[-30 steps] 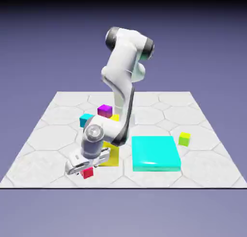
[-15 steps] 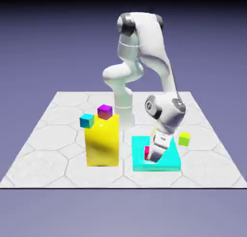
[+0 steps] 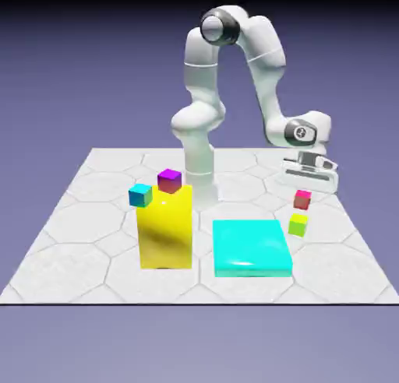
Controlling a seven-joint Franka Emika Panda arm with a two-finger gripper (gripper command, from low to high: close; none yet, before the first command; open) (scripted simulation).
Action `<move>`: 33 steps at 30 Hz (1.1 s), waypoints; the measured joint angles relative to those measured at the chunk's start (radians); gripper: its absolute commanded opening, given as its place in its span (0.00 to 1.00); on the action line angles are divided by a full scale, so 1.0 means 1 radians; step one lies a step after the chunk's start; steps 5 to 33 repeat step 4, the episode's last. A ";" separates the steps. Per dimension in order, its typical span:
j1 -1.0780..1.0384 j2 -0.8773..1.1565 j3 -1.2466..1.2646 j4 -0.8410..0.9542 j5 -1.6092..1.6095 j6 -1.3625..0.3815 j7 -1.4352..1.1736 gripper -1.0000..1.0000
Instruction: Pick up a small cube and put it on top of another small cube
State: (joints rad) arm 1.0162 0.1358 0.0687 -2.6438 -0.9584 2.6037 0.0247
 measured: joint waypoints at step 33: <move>-0.001 0.039 -0.016 0.009 -0.049 0.024 0.037 1.00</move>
